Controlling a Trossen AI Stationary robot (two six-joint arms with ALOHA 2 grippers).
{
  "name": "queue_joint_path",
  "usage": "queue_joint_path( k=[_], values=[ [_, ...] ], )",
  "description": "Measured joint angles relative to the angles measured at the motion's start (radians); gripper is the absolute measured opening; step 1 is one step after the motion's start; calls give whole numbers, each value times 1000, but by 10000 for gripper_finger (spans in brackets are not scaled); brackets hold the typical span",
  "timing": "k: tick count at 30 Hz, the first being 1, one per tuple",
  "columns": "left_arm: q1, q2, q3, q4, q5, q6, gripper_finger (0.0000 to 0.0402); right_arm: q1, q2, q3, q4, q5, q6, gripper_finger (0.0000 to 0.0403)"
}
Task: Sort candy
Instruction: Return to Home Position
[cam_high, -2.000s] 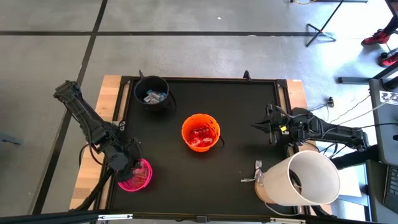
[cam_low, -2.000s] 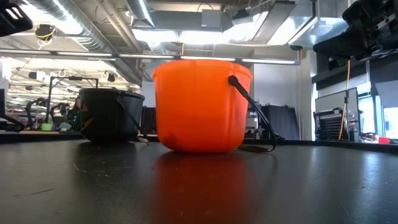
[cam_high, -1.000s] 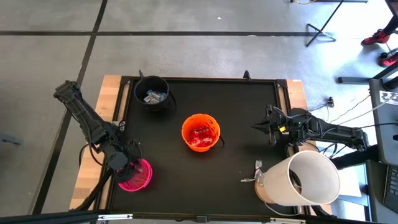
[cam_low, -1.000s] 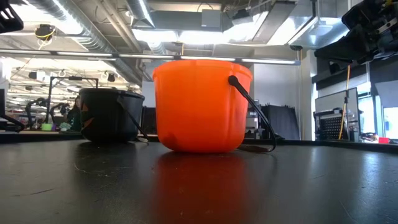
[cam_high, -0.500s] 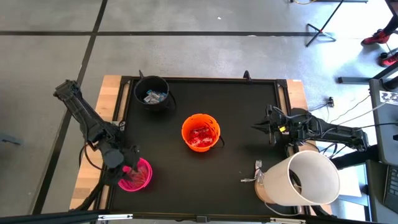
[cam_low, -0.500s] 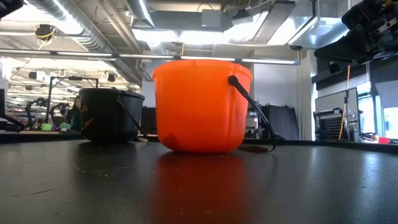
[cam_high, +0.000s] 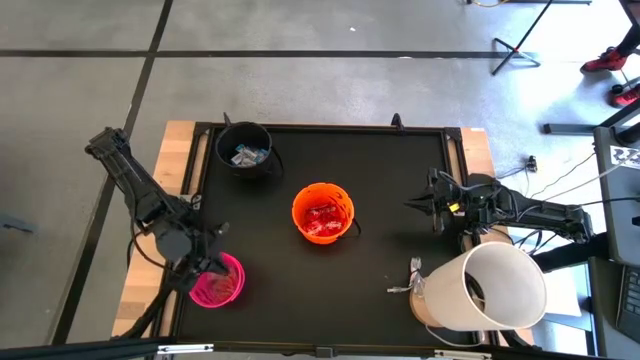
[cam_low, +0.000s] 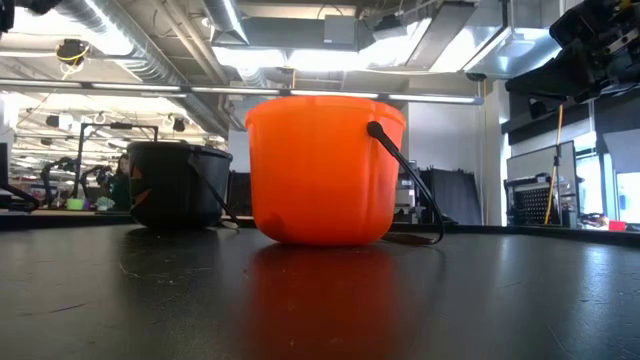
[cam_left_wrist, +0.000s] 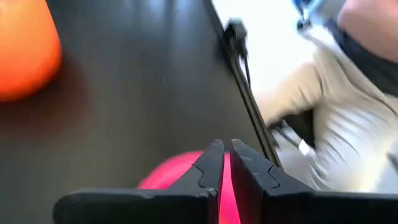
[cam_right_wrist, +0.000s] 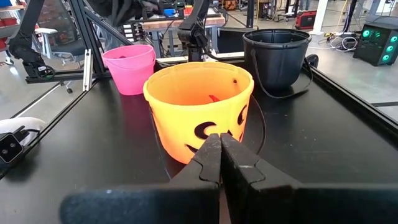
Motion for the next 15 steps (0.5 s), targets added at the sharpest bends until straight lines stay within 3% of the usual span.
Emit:
queue_joint_path(
  k=[7, 11, 15],
  values=[
    [0, 0, 0, 275, -350, 283, 23, 0, 0, 0, 0, 0, 0, 5],
    [14, 0, 0, 334, -664, 457, 23, 0, 0, 0, 0, 0, 0, 5],
    [125, -13, 0, 326, -957, 491, 23, 0, 0, 0, 0, 0, 0, 5]
  ],
)
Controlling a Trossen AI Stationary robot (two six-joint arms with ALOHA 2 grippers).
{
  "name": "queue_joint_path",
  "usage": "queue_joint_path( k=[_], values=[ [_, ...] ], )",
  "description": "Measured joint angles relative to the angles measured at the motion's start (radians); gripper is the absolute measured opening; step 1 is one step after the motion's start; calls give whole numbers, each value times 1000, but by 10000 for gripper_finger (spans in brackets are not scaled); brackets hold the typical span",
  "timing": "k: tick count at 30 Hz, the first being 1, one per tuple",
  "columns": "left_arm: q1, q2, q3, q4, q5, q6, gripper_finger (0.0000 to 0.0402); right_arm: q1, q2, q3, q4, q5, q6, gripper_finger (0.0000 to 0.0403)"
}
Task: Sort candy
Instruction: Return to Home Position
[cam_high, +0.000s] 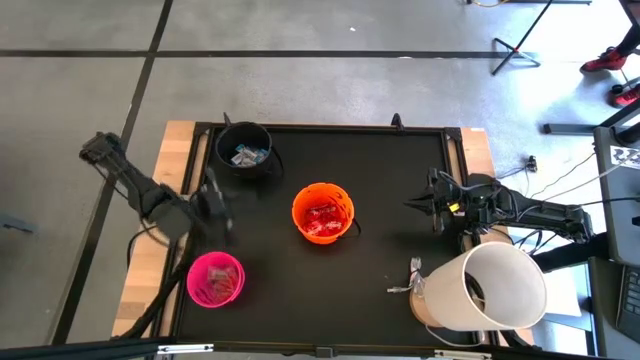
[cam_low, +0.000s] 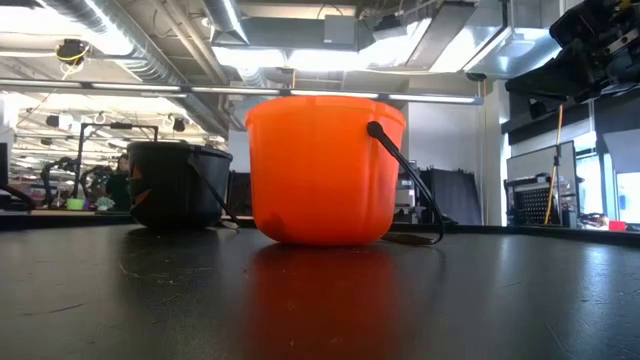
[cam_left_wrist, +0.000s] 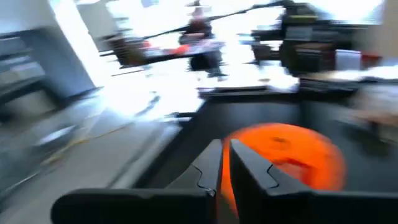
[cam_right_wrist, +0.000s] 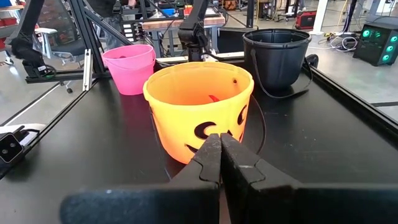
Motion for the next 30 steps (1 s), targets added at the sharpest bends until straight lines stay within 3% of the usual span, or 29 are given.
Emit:
queue_joint_path(
  k=[3, 9, 13, 15, 20, 26, 30],
  values=[
    [151, -20, 0, -25, -36, 29, 23, 0, 0, 0, 0, 0, 0, 5],
    [441, -174, 0, -174, 238, 123, 23, 0, 0, 0, 0, 0, 0, 5],
    [551, -303, 0, -245, 252, 158, 23, 0, 0, 0, 0, 0, 0, 5],
    [583, -368, -8, -214, 251, 186, 23, 0, 0, 0, 0, 0, 0, 5],
    [614, -533, -105, -72, 376, 289, 23, 0, 0, 0, 0, 0, 0, 5],
    [617, -734, -285, 32, 398, 244, 23, 0, 0, 0, 0, 0, 0, 5],
    [617, -828, -374, 143, 530, 234, 23, 0, 0, 0, 0, 0, 0, 5]
  ],
)
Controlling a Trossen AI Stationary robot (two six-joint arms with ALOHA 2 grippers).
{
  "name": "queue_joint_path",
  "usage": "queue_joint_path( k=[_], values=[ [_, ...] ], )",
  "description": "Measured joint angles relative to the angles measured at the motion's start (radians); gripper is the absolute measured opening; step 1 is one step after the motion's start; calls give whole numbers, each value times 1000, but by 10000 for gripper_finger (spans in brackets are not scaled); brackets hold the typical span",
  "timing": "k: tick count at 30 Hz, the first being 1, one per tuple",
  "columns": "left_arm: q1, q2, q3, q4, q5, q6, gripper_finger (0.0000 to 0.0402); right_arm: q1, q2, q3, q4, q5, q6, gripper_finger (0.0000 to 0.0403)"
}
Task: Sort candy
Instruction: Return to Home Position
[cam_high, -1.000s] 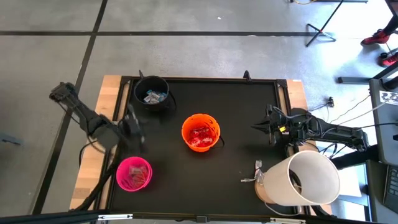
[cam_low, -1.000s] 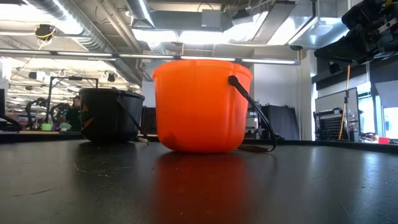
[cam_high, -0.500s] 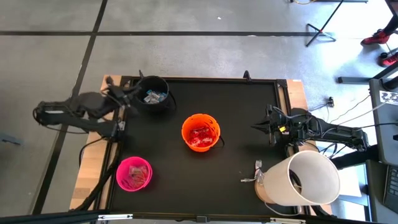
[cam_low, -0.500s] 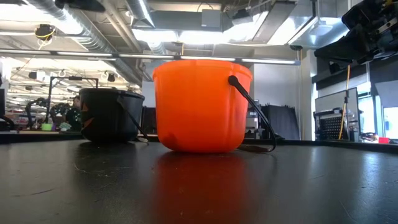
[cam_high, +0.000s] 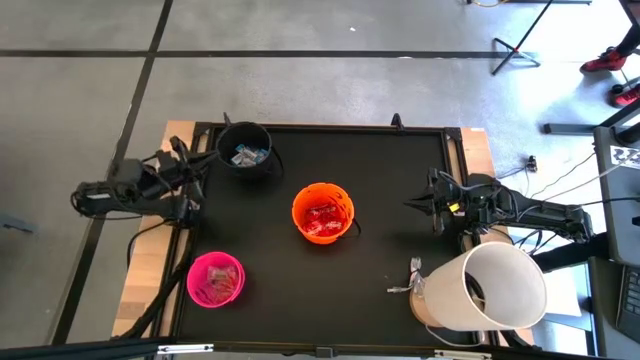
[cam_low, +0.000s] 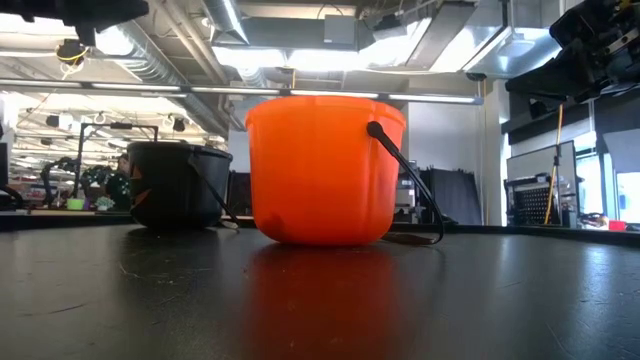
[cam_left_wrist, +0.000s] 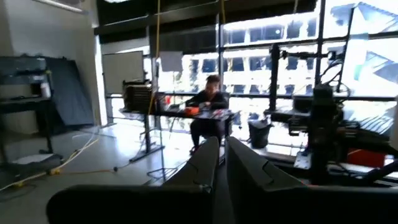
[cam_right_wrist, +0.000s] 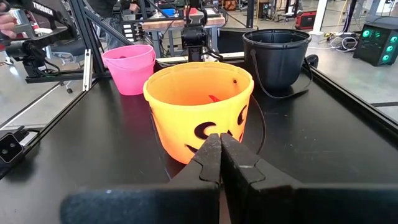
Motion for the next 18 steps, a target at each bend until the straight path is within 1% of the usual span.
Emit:
queue_joint_path(
  k=[2, 4, 7, 12, 15, 18],
  values=[
    [0, -22, -33, 40, 34, -4, 23, 0, 0, 0, 0, 0, 0, 5],
    [0, -32, -57, 55, 42, -13, 23, 0, 0, 0, 0, 0, 0, 5],
    [0, -33, -81, 60, 48, -26, 23, 0, 0, 0, 0, 0, 0, 5],
    [0, -32, -122, 99, 111, -80, 23, 0, 0, 0, 0, 0, 0, 5],
    [0, -31, -125, 94, 113, -109, 23, 0, 0, 0, 0, 0, 0, 5],
    [0, -27, -126, 96, 111, -100, 23, 0, 0, 0, 0, 0, 0, 5]
  ],
)
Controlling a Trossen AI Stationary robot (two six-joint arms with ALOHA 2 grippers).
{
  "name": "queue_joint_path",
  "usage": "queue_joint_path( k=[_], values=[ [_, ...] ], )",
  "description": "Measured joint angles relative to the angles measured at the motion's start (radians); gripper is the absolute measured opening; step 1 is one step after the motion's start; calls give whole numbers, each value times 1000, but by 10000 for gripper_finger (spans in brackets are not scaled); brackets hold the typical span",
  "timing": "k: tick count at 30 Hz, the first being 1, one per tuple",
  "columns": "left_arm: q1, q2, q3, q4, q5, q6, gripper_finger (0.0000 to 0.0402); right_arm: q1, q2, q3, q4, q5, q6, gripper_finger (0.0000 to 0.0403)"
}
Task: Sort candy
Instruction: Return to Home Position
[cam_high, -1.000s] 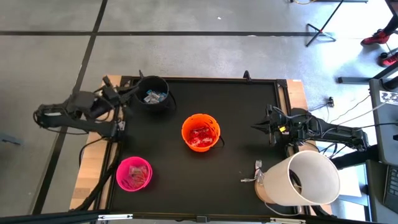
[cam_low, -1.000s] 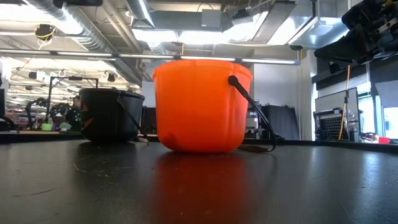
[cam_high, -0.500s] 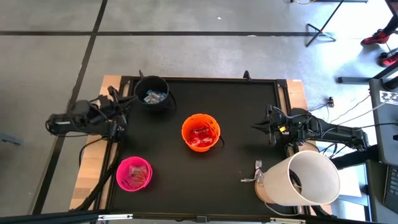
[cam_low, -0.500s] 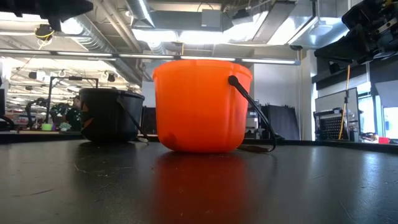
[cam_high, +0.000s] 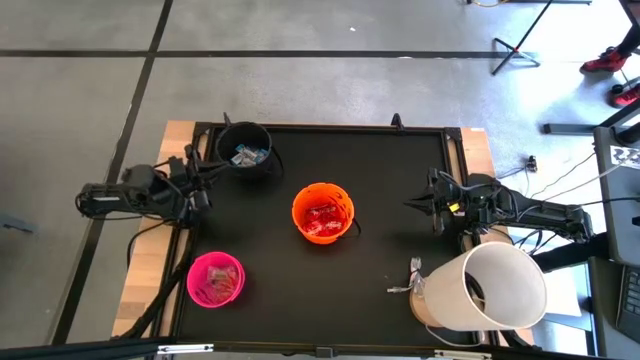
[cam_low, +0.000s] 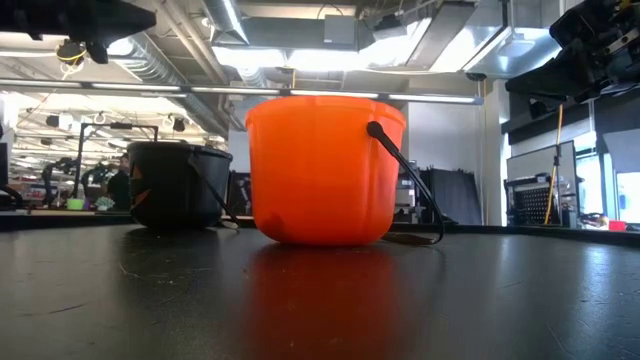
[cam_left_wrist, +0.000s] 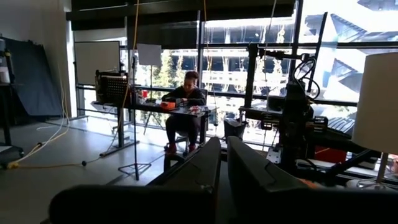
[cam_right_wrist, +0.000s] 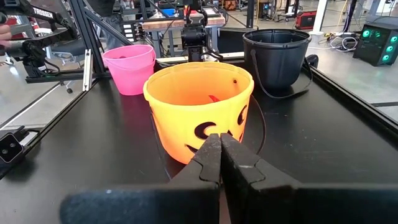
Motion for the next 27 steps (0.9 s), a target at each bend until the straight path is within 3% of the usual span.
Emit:
queue_joint_path(
  k=[27],
  values=[
    [0, -5, 8, 3, -10, 2, 23, 0, 0, 0, 0, 0, 0, 5]
  ],
)
